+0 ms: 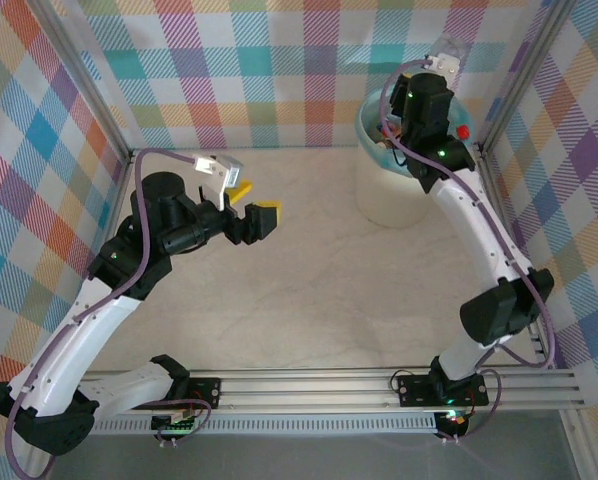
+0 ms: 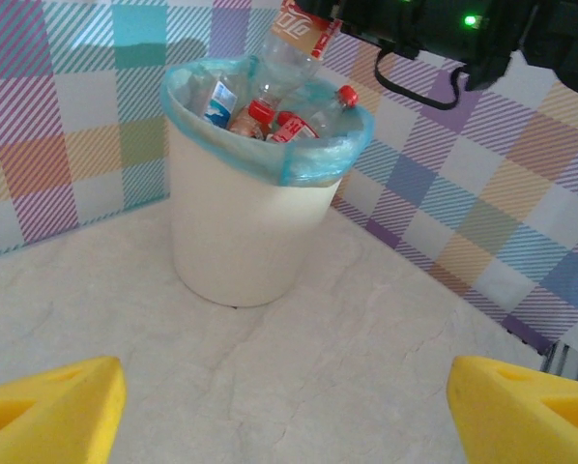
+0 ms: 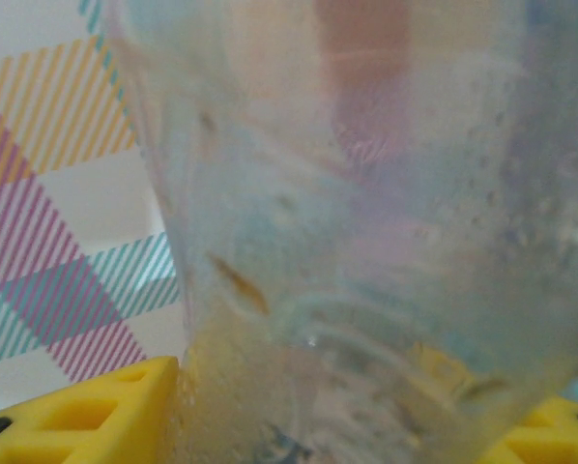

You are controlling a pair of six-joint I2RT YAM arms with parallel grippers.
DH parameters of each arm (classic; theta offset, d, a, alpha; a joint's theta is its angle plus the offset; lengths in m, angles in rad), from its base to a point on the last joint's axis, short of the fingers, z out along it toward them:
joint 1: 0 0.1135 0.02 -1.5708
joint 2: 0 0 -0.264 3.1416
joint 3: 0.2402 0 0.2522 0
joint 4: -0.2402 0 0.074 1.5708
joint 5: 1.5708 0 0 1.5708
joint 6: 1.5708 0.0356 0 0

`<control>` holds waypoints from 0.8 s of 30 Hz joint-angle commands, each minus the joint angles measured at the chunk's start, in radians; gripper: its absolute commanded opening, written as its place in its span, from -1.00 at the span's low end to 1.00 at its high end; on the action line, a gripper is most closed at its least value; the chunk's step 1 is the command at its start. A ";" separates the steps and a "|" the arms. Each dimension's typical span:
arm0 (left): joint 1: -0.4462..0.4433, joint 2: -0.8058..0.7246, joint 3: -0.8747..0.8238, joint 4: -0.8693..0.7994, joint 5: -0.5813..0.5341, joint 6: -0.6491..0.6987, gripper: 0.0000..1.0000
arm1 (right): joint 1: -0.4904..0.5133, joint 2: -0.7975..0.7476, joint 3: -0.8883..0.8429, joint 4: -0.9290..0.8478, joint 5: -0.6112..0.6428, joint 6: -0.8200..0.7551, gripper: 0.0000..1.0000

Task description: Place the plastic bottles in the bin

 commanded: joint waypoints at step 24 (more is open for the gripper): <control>0.006 -0.048 -0.048 0.006 -0.060 -0.009 0.73 | -0.054 0.181 0.160 -0.368 -0.084 0.507 0.93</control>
